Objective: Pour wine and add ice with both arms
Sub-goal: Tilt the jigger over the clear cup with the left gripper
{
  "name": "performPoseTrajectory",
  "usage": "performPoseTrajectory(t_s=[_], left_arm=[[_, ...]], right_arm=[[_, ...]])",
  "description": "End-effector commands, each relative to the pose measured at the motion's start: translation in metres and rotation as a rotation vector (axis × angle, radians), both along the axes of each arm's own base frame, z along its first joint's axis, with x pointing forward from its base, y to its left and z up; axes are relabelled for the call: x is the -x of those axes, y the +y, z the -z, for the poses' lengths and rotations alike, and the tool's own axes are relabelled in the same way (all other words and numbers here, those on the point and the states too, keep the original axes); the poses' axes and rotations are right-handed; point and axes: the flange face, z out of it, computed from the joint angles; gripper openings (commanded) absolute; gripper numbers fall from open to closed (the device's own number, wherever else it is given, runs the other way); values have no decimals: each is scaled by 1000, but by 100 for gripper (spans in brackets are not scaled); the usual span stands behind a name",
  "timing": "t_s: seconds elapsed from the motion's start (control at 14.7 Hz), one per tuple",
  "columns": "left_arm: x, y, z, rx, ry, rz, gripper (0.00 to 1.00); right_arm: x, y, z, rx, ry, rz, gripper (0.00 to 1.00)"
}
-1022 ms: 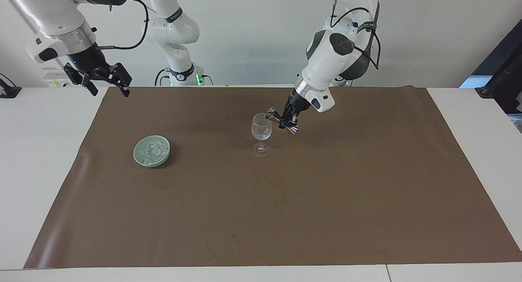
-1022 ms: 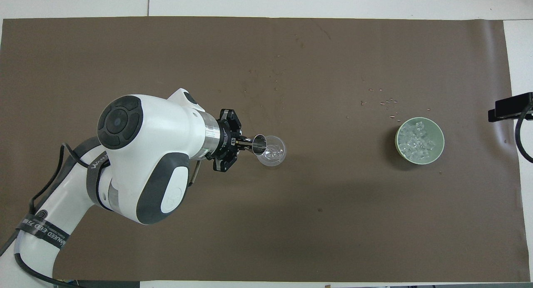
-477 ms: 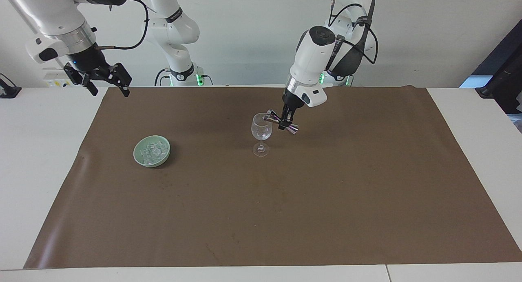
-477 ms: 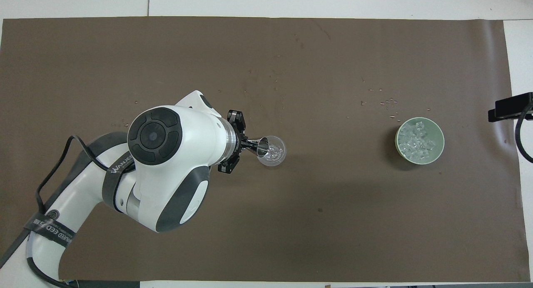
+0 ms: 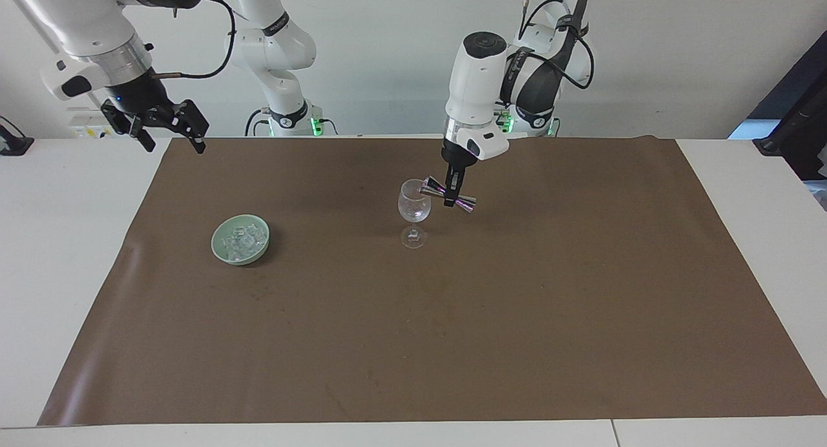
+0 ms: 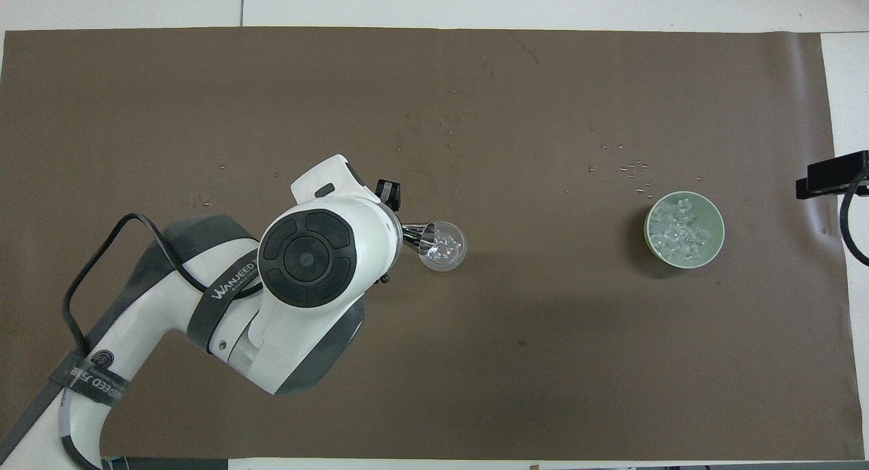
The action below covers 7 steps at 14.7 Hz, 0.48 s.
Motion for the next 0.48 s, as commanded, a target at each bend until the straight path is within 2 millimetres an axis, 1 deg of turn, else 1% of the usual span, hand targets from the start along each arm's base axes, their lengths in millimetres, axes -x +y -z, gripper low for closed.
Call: performPoseTrajectory(t_s=[0.0,0.07,0.27,0.41], left_arm=[[7,-11,-2,-49,-15,15,0],[9,-12,-5,-76,-27,29,0],[22,-26,-8,-130,-88,33,0],[22,-28,-11,-151,-116,23,0]], right_arm=[[4,-3,0,-8,3,-9,100],[4,-2,0,-8,5,-11,100],[4,-3,0,-8,5,-10,100],[4,-2,0,-8,5,-11,100]])
